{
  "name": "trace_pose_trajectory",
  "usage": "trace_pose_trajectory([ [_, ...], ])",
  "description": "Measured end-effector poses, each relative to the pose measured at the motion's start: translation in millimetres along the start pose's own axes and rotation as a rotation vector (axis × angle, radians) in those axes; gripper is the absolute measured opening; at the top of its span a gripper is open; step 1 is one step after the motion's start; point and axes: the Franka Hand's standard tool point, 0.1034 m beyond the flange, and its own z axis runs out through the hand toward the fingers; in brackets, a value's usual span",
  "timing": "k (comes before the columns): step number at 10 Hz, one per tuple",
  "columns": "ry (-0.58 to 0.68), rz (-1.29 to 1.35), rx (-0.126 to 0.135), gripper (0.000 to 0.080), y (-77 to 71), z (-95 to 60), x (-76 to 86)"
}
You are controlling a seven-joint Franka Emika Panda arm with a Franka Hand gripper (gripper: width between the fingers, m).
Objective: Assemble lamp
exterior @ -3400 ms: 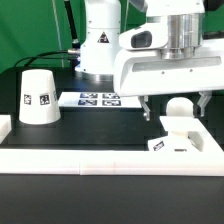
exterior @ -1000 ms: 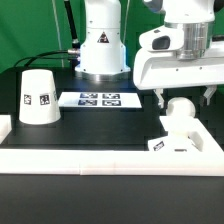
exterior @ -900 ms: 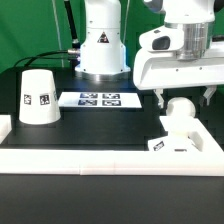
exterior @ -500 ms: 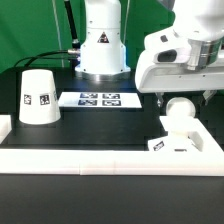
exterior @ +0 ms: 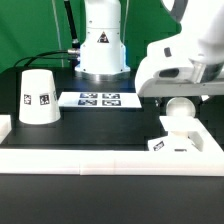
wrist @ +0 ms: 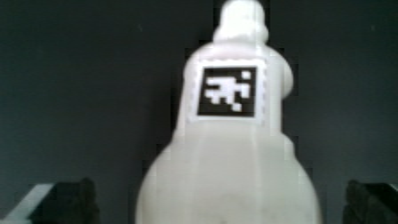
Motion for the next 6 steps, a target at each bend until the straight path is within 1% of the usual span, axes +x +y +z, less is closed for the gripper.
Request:
trace_pose_trajectory([
  [1,-0.085,0.001,-0.005,0.0698,0.9,2.8,-2.4],
  [3,-0.193,0.0,-0.011,0.0698,1.3,5.1,0.7],
  [4,-0.258,0.0,-0.015,0.0698,2.3,7.6,-3.0],
  [5,-0.289,0.001,-0.017,0.0698,2.4,9.2,-0.3],
  [6,-0.265,0.001,-0.014,0.0698,1.1,8.6,5.3],
])
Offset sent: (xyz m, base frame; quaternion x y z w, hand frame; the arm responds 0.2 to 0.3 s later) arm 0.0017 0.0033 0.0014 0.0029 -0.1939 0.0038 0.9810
